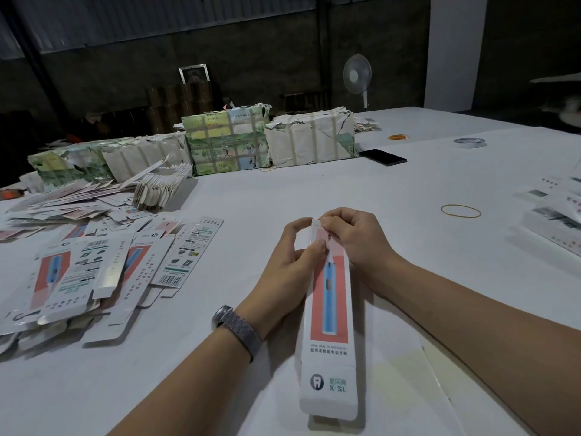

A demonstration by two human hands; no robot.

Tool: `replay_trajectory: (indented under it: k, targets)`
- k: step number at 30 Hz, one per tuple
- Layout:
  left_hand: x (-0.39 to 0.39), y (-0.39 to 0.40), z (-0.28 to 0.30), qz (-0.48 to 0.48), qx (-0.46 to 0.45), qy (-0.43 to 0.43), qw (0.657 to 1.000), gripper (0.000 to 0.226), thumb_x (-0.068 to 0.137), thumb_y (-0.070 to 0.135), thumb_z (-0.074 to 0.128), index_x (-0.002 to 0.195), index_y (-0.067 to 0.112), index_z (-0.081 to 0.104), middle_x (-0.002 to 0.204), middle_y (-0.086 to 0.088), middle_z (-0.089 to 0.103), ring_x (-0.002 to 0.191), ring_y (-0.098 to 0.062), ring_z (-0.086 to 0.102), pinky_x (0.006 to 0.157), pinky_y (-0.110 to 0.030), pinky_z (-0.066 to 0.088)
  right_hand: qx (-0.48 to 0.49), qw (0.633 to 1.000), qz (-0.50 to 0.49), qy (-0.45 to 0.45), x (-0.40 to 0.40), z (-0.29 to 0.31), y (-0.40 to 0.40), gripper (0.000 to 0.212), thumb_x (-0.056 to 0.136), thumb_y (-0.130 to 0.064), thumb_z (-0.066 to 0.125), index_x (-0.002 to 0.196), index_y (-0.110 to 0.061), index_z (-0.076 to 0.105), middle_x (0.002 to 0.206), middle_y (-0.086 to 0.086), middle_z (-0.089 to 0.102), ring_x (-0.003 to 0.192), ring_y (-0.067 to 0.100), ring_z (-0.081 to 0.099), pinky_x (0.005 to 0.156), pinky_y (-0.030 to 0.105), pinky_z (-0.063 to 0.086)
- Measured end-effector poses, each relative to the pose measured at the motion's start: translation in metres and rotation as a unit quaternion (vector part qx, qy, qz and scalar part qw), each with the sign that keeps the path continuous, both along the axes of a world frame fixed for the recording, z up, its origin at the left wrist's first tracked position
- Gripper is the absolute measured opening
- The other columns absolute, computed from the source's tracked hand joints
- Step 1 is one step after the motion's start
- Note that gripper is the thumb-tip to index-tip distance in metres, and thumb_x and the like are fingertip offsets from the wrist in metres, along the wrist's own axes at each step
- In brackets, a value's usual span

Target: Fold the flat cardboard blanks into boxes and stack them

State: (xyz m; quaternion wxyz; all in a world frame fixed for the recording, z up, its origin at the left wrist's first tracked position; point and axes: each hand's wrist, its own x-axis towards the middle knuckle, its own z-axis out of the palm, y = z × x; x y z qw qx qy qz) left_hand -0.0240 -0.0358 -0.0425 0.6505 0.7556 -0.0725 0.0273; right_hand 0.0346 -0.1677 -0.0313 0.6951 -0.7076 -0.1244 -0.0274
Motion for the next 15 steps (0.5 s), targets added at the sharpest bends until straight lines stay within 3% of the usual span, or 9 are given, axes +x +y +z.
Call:
replay_trajectory:
  k: [4, 7, 15]
  targets:
    - [-0.0002, 0.0001, -0.0001, -0.003, 0.01, 0.009, 1.0, 0.03, 0.103, 0.04, 0.051, 0.129, 0.042, 0.039, 0.083, 0.008, 0.077, 0.074, -0.017, 0.076, 0.061, -0.021, 0.058, 0.028, 0.999, 0.011, 0.02, 0.0017, -0.0012, -0.0015, 0.02, 0.096, -0.014, 0.058, 0.078, -0.012, 0.067, 0.065, -0.002, 0.065, 0.061, 0.015, 0.061, 0.065, 0.031, 0.055]
    - [0.0005, 0.0003, -0.0005, -0.003, 0.02, 0.004, 1.0, 0.027, 0.102, 0.042, 0.05, 0.126, 0.048, 0.038, 0.083, 0.011, 0.076, 0.074, -0.016, 0.076, 0.06, -0.02, 0.057, 0.048, 0.998, 0.018, 0.021, 0.0015, -0.0015, -0.0014, 0.022, 0.097, -0.01, 0.055, 0.079, -0.011, 0.067, 0.065, -0.002, 0.064, 0.059, 0.013, 0.06, 0.059, 0.024, 0.053]
    - [0.0021, 0.0008, -0.0009, -0.009, 0.022, -0.02, 1.0, 0.021, 0.105, 0.039, 0.048, 0.12, 0.051, 0.042, 0.083, 0.005, 0.077, 0.072, -0.019, 0.076, 0.063, -0.023, 0.058, 0.084, 0.995, 0.052, 0.012, 0.0017, -0.0029, -0.0035, 0.03, 0.099, -0.009, 0.048, 0.075, -0.014, 0.066, 0.07, 0.001, 0.065, 0.062, 0.014, 0.06, 0.061, 0.026, 0.051]
